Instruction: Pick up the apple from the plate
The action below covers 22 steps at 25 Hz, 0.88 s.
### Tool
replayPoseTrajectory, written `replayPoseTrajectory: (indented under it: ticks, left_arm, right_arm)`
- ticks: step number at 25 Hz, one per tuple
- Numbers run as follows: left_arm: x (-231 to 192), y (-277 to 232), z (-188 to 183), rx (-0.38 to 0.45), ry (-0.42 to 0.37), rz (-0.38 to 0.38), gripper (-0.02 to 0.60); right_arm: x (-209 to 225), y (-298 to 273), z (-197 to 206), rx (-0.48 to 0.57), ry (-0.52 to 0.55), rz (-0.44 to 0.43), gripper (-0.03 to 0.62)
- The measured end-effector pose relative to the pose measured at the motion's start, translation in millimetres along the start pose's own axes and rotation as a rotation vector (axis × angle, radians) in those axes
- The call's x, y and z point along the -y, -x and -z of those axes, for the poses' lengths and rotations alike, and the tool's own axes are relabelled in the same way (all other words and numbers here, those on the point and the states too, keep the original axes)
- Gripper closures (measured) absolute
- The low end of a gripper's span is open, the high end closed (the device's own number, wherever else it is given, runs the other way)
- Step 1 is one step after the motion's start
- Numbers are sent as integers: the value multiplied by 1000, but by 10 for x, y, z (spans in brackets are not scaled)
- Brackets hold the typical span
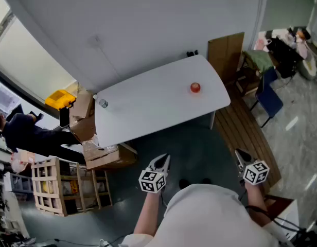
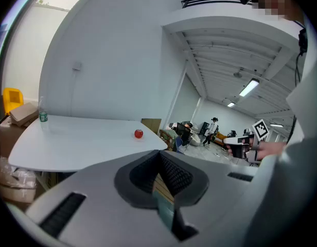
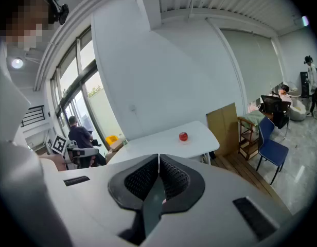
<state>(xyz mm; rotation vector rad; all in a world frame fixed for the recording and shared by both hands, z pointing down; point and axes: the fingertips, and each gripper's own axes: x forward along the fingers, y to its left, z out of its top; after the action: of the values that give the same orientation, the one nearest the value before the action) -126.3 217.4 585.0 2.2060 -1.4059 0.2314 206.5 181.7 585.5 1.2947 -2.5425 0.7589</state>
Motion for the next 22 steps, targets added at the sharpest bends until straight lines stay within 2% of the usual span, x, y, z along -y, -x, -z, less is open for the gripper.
replayPoseTrajectory:
  ticks: [13,22]
  left_arm:
    - [-77,-53,-23,-7,-1,12,580]
    - [-174,-23,-52,-10,-1,16,580]
  right_arm:
    - [-35,-60,-12,-5,-4,11,557]
    - [-116,-48,-11,1,-59,13,557]
